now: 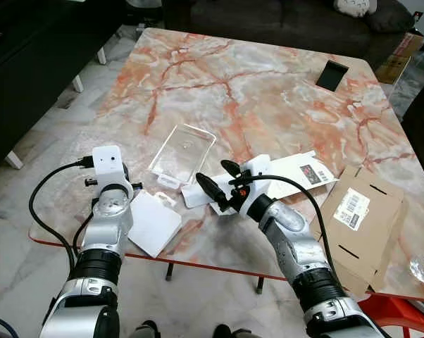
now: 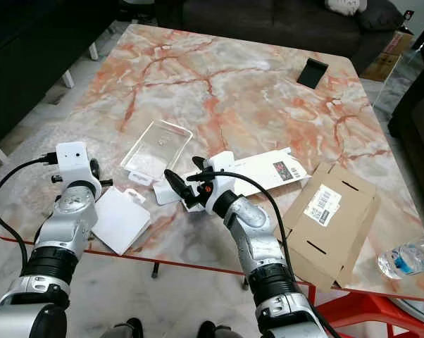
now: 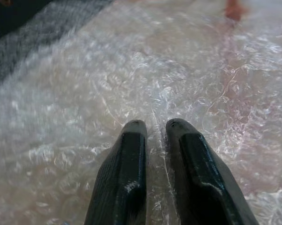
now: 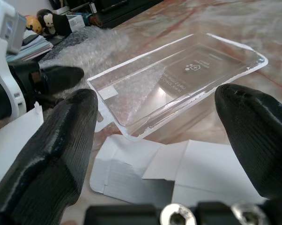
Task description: Picking trash to rubbish bin
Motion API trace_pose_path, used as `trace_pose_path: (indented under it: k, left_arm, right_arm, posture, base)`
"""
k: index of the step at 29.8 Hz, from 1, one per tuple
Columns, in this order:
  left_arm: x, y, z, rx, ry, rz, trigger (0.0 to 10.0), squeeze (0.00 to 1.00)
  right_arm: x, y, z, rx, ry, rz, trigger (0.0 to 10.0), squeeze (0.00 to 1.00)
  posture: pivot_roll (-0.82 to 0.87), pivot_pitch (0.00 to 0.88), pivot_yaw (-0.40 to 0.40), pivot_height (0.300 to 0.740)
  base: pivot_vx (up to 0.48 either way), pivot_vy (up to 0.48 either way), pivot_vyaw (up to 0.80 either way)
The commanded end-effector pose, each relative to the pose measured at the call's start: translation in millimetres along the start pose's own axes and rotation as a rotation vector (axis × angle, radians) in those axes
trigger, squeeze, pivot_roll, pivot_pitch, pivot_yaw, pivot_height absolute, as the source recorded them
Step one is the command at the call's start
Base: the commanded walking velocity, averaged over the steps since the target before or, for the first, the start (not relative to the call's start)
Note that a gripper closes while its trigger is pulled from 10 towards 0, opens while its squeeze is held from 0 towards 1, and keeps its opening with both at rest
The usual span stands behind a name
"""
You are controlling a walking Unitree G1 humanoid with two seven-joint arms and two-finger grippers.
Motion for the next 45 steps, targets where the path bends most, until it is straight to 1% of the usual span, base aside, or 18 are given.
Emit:
trace_pose_path:
  k: [1, 3, 4, 5, 6, 8, 10, 16, 17, 18, 19, 25, 33, 35, 37, 38, 39, 45]
  left_arm:
    - [-0.5, 12, 1.6, 0.059, 0.015, -0.040, 0.0, 0.00]
    - [-1.9, 19, 1.7, 0.090, 0.028, -0.065, 0.0, 0.00]
    - [-4.2, 29, 2.5, 0.138, 0.050, -0.102, 4.0, 0.00]
    - [-4.2, 29, 2.5, 0.138, 0.050, -0.102, 4.0, 0.00]
    - [-5.5, 37, 3.5, 0.176, 0.066, -0.132, 10.0, 0.00]
    - [-5.8, 40, 3.9, 0.189, 0.071, -0.144, 10.0, 0.00]
    - [-6.0, 50, 6.0, 0.231, 0.082, -0.181, 10.0, 0.00]
    - [-1.8, 58, 10.7, 0.263, 0.075, -0.198, 10.0, 0.00]
    - [-0.5, 59, 11.6, 0.268, 0.066, -0.194, 8.9, 0.00]
    - [-0.5, 59, 11.6, 0.268, 0.066, -0.194, 8.9, 0.00]
    - [0.7, 59, 12.6, 0.271, 0.062, -0.189, 0.0, 0.00]
    - [3.8, 72, 16.1, 0.309, 0.041, -0.174, 0.0, 0.00]
    - [5.1, 97, 20.4, 0.379, 0.000, -0.169, 0.0, 0.00]
    - [1.6, 107, 22.3, 0.407, 0.005, -0.166, 0.0, 0.00]
    - [-0.1, 111, 23.1, 0.418, 0.008, -0.165, 0.0, 0.00]
    - [-5.5, 121, 25.4, 0.449, 0.021, -0.165, 0.0, 0.00]
    - [-8.8, 126, 26.3, 0.462, 0.030, -0.166, 0.0, 0.00]
    - [-20.7, 147, 32.1, 0.516, 0.056, -0.165, 0.0, 0.00]
  right_arm:
    - [2.8, 1, 1.4, 0.003, -0.012, -0.002, 10.0, 0.00]
    - [2.6, 1, 1.0, 0.004, -0.011, -0.003, 10.0, 0.00]
    - [2.1, 1, 0.5, 0.005, -0.010, -0.003, 10.0, 0.00]
    - [2.1, 1, 0.5, 0.005, -0.010, -0.003, 10.0, 0.00]
    - [1.9, 1, 0.1, 0.006, -0.009, -0.003, 10.0, 0.00]
    - [1.9, 1, 0.0, 0.007, -0.009, -0.003, 10.0, 0.00]
    - [1.4, 1, -0.5, 0.008, -0.008, -0.005, 10.0, 0.00]
    - [2.0, 2, -1.0, 0.011, -0.010, -0.004, 10.0, 0.00]
    - [2.2, 3, -1.1, 0.012, -0.010, -0.004, 10.0, 0.00]
    - [2.2, 3, -1.1, 0.012, -0.010, -0.004, 10.0, 0.00]
    - [2.3, 3, -1.2, 0.013, -0.011, -0.004, 10.0, 0.00]
    - [3.1, 4, -1.5, 0.016, -0.013, -0.003, 10.0, 0.00]
    - [3.8, 5, -2.6, 0.018, -0.013, -0.002, 10.0, 0.00]
    - [3.8, 5, -2.8, 0.018, -0.012, -0.002, 10.0, 0.00]
    - [3.8, 5, -3.0, 0.018, -0.012, -0.001, 10.0, 0.00]
    - [3.3, 4, -3.6, 0.017, -0.009, -0.001, 10.0, 0.00]
    - [2.9, 5, -4.1, 0.017, -0.007, -0.002, 10.0, 0.00]
    - [1.8, 5, -6.2, 0.017, 0.002, -0.002, 10.0, 0.00]
  posture:
    - [0.06, 0.179, -0.125, 0.740]
    - [0.06, 0.179, -0.125, 0.740]
    - [0.06, 0.179, -0.125, 0.740]
    - [0.06, 0.179, -0.125, 0.740]
    - [0.06, 0.177, -0.123, 0.740]
    - [0.06, 0.177, -0.123, 0.740]
    - [0.06, 0.175, -0.122, 0.740]
    - [0.06, 0.173, -0.121, 0.740]
    - [0.06, 0.172, -0.120, 0.740]
    - [0.06, 0.172, -0.120, 0.740]
    - [0.06, 0.171, -0.120, 0.740]
    - [0.06, 0.167, -0.118, 0.740]
    - [0.07, 0.163, -0.117, 0.740]
    - [0.07, 0.162, -0.117, 0.740]
    - [0.08, 0.162, -0.118, 0.740]
    - [0.08, 0.162, -0.118, 0.740]
    - [0.08, 0.162, -0.118, 0.740]
    - [0.09, 0.157, -0.124, 0.740]
  base:
    - [0.000, 0.000, 0.00]
    - [0.000, 0.000, 0.00]
    - [0.000, 0.000, 0.00]
    - [0.000, 0.000, 0.00]
    - [0.000, 0.000, 0.00]
    - [0.000, 0.000, 0.00]
    - [0.000, 0.000, 0.00]
    - [0.000, 0.000, 0.00]
    - [0.000, 0.000, 0.00]
    - [0.000, 0.000, 0.00]
    - [0.000, 0.000, 0.00]
    - [0.000, 0.000, 0.00]
    - [0.000, 0.000, 0.00]
    - [0.000, 0.000, 0.00]
    - [0.000, 0.000, 0.00]
    - [0.000, 0.000, 0.00]
    - [0.000, 0.000, 0.00]
    - [0.000, 0.000, 0.00]
Point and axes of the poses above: a point about 5 cm out from each wrist's last joint towards the gripper, its own z axis pointing back from the gripper into the wrist, its own y axis along the axis of the wrist's last joint, x = y × z, the point moved 2 cm from there along -z, pointing out of the wrist towards the gripper, and after that the axes turned 10 degrees about -z, right-handed, at the moved point
